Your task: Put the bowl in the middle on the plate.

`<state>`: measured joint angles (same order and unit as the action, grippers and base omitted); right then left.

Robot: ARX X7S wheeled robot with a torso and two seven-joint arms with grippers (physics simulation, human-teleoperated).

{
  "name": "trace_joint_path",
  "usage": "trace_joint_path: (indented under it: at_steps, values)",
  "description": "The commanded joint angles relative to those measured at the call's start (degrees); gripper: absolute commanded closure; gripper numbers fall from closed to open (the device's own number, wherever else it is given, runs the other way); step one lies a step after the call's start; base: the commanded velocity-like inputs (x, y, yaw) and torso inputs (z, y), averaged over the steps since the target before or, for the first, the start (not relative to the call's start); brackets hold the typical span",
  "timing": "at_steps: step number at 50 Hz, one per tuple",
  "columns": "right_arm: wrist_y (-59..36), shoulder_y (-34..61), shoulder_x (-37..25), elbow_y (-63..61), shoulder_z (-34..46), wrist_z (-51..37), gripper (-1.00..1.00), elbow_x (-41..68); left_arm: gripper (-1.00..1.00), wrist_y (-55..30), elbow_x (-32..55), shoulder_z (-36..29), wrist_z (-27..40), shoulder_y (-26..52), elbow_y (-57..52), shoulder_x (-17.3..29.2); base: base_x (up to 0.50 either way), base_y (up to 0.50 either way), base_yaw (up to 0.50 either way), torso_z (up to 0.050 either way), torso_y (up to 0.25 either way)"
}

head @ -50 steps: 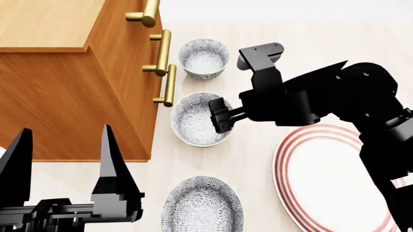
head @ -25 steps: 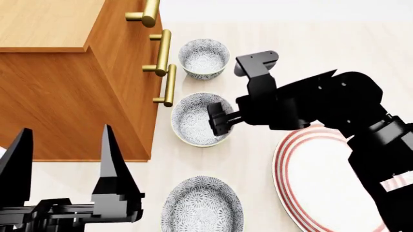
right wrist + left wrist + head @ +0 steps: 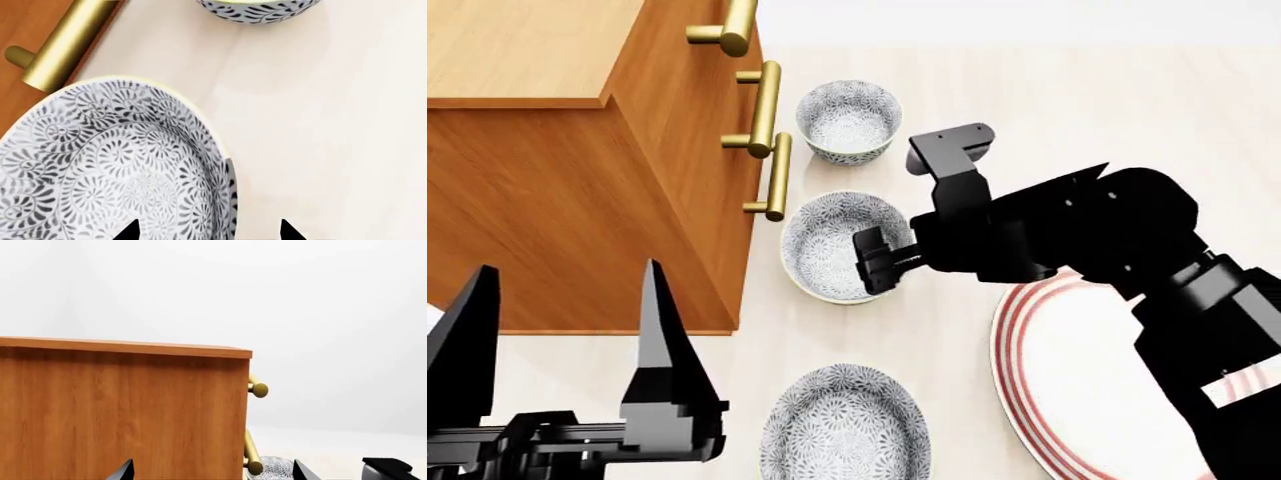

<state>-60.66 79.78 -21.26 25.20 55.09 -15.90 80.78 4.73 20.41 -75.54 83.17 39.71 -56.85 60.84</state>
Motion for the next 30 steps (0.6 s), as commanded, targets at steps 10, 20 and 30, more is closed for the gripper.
trace_joint_path:
  at_steps: [10,20,30]
  values:
    - [0.9,-1.0,-0.3,-0.5,0.6,0.7,1.00,-0.6,-1.00,-0.6,0.2,0.6,-0.6,-0.4,-0.2,-0.3,0.00,0.00,0.00,0.000,0.000]
    - [0.7,-1.2,-0.6,-0.9,0.3,0.1,1.00,0.0,-1.00,-0.8,-0.1,0.9,-0.5,-0.7,-0.8,-0.3,0.00,0.00,0.00,0.000,0.000]
    - [0.1,-0.3,-1.4,-1.8,0.3,-0.3,1.00,0.1,-1.00,-0.3,0.0,1.2,-0.7,-1.1,-0.3,-0.4,0.00,0.00,0.00,0.000,0.000]
